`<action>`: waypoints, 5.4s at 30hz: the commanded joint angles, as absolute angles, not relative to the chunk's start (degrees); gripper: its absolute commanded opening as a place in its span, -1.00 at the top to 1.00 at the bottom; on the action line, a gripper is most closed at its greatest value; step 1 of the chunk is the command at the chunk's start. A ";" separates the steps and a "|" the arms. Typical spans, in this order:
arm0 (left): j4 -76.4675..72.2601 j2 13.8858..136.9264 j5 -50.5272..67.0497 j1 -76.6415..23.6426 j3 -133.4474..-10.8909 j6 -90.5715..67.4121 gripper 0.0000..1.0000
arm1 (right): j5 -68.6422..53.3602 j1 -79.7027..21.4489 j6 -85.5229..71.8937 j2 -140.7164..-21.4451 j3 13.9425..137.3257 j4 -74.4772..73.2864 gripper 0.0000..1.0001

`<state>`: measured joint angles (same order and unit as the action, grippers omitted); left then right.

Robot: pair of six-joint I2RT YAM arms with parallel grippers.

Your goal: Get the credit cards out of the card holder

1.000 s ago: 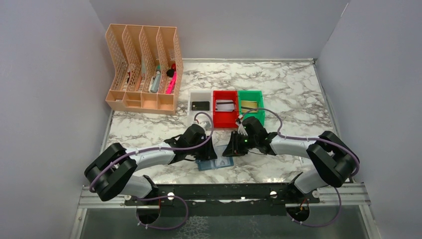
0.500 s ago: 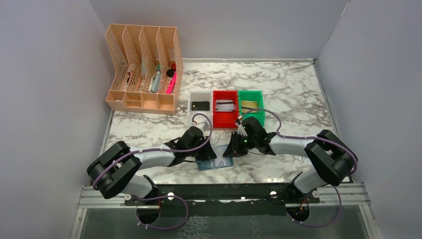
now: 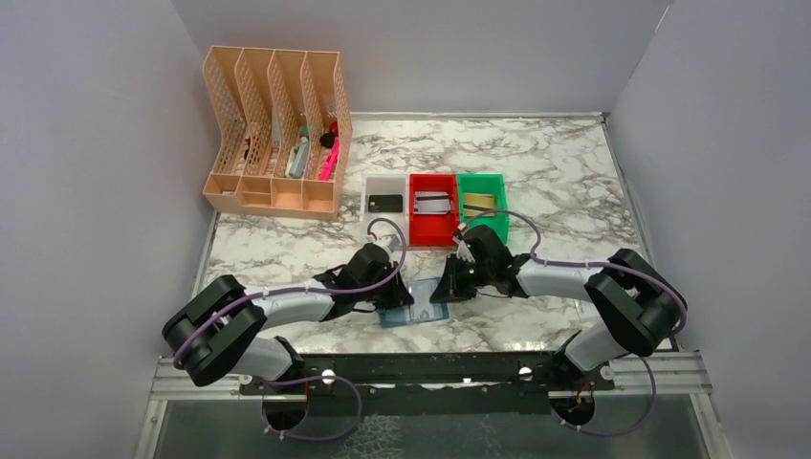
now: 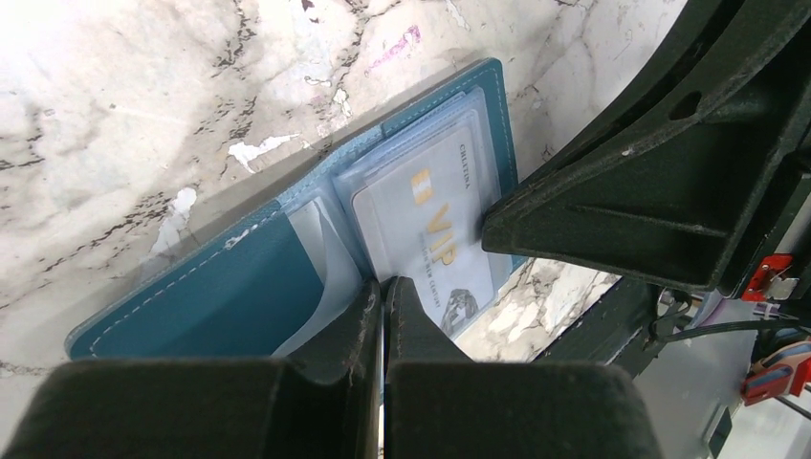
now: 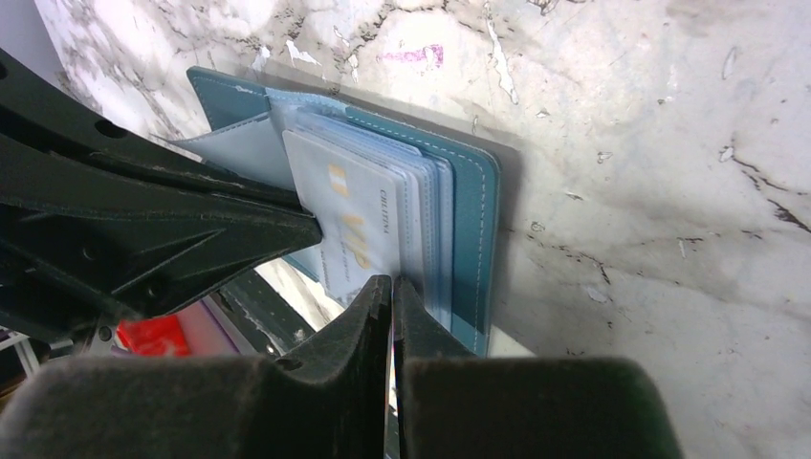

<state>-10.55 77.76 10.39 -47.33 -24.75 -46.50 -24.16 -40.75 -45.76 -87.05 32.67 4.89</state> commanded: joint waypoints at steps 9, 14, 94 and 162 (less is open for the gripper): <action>0.92 75.97 3.62 -47.72 -25.83 -42.89 0.99 | -17.69 -40.78 -45.92 -88.78 32.73 0.62 0.82; 2.01 75.83 3.19 -47.70 -26.25 -42.81 0.91 | -17.60 -40.78 -46.00 -88.69 32.91 0.48 0.82; -21.33 71.93 9.15 -47.62 -8.80 -60.10 0.56 | -21.80 -43.42 -50.10 -94.55 29.79 9.74 0.64; -13.71 61.88 8.71 -46.27 -13.68 -52.87 0.63 | -27.90 -45.97 -50.33 -99.49 32.68 14.19 0.51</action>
